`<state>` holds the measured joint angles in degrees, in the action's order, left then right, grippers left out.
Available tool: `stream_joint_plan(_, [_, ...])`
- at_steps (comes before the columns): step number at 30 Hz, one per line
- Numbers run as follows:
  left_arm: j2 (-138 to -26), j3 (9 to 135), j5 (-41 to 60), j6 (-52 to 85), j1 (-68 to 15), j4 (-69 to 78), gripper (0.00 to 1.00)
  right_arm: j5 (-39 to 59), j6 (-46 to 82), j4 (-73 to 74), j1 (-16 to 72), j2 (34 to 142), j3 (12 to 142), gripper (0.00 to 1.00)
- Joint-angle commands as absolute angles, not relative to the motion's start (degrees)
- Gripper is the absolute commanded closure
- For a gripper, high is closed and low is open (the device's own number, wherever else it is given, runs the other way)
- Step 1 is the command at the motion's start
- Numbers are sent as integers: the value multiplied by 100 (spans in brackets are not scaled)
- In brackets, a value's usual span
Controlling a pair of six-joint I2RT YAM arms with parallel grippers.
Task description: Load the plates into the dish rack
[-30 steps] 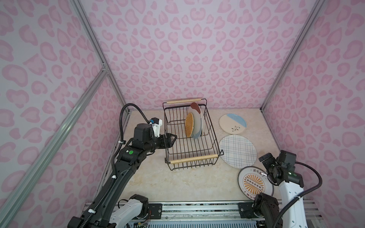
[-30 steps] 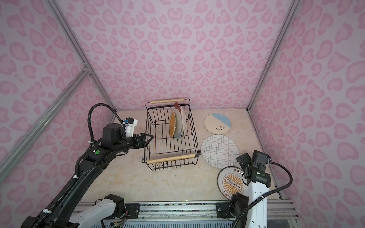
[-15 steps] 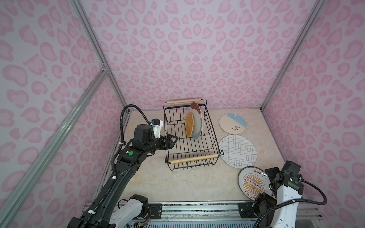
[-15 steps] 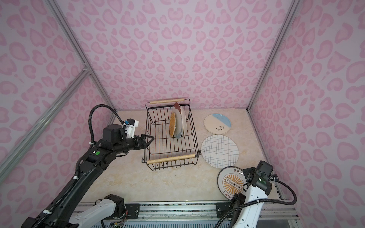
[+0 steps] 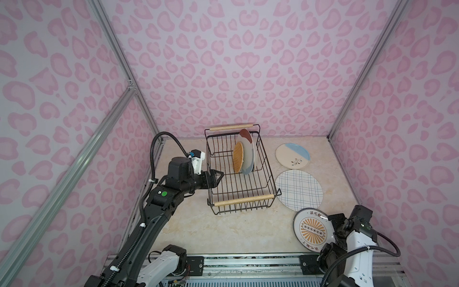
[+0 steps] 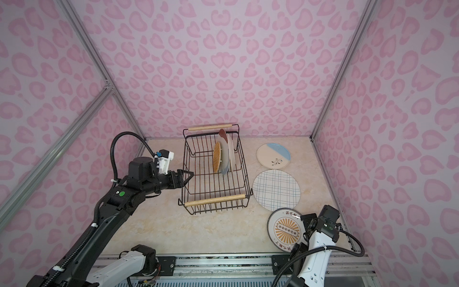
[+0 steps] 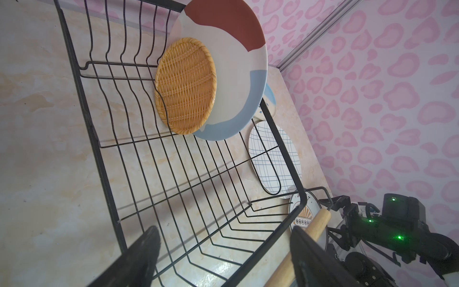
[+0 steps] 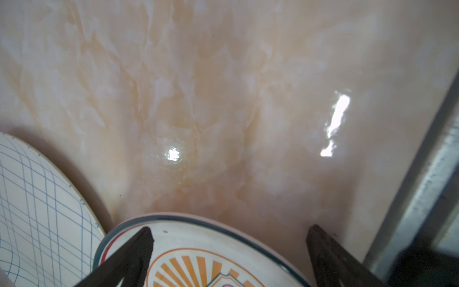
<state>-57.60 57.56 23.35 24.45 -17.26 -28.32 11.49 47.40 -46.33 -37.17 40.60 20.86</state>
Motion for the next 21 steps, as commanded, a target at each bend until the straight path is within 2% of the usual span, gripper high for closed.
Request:
stream_joint_plan(1, [-5800,5739,2338,2470,-1720,-2654,16,1450,5041,-4326,-3520,3970,2019,4])
stream_joint_plan(7, [-5862,5740,2362,2479,-1703,-2654,16,1153,5562,-3788,-2451,4081,2014,4])
stream_joint_plan(12, [-5828,5730,2334,2457,-1688,-2672,16,1067,5487,-3583,-2382,4275,1983,4])
stream_joint_plan(16, [-5780,5663,2790,2466,-1726,-2528,16,863,5391,-3670,-2382,4245,2076,4])
stream_joint_plan(21, [-5660,5594,2704,2731,-2337,-2288,17,824,5150,-3604,-2382,4422,2233,4])
